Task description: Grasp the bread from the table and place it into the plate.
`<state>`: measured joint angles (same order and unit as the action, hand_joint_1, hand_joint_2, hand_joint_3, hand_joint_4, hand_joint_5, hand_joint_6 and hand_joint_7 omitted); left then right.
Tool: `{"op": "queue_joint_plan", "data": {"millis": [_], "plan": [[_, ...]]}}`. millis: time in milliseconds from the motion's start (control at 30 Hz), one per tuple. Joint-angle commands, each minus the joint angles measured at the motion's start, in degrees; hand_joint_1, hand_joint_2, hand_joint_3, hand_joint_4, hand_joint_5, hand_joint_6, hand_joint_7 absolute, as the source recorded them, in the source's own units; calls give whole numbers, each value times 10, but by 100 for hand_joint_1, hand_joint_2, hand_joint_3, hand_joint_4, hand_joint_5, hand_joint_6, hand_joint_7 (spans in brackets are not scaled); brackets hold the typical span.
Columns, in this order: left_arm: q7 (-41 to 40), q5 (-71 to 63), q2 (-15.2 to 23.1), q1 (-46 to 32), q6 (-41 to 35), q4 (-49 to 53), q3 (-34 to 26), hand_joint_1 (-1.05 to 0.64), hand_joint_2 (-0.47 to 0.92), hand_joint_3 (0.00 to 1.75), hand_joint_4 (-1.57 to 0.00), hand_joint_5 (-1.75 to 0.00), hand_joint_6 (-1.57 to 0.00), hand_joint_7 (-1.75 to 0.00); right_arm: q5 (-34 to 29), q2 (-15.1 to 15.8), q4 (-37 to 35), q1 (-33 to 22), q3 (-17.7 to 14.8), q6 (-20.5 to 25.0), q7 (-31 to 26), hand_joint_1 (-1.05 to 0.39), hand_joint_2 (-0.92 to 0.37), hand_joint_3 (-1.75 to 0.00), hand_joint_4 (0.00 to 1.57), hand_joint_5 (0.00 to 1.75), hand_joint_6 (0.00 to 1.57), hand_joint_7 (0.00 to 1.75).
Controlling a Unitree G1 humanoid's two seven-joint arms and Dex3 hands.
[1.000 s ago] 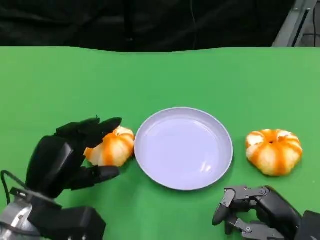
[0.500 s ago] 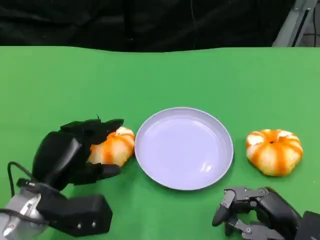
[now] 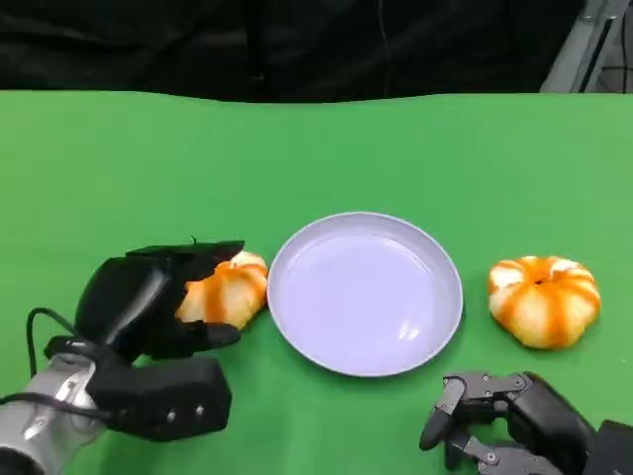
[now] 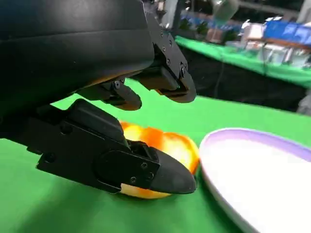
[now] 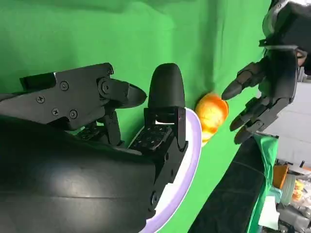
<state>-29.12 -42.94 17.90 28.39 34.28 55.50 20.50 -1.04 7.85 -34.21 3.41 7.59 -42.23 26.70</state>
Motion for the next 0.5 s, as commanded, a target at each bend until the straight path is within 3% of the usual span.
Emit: {"op": "queue_joint_plan", "data": {"millis": [33, 500], "plan": [[13, 3, -1, 23, -24, 32, 17, -88, 92, 22, -59, 0, -56, 0, 5, 7, 5, -5, -1, -1, -1, 1, -92, -47, 71, 151, 82, 105], [48, 7, -8, 53, -76, 61, 52, -92, 92, 31, -58, -1, -55, 0, -3, 7, 2, 0, 0, -7, -7, 2, -92, -48, 72, 151, 81, 105]]}}
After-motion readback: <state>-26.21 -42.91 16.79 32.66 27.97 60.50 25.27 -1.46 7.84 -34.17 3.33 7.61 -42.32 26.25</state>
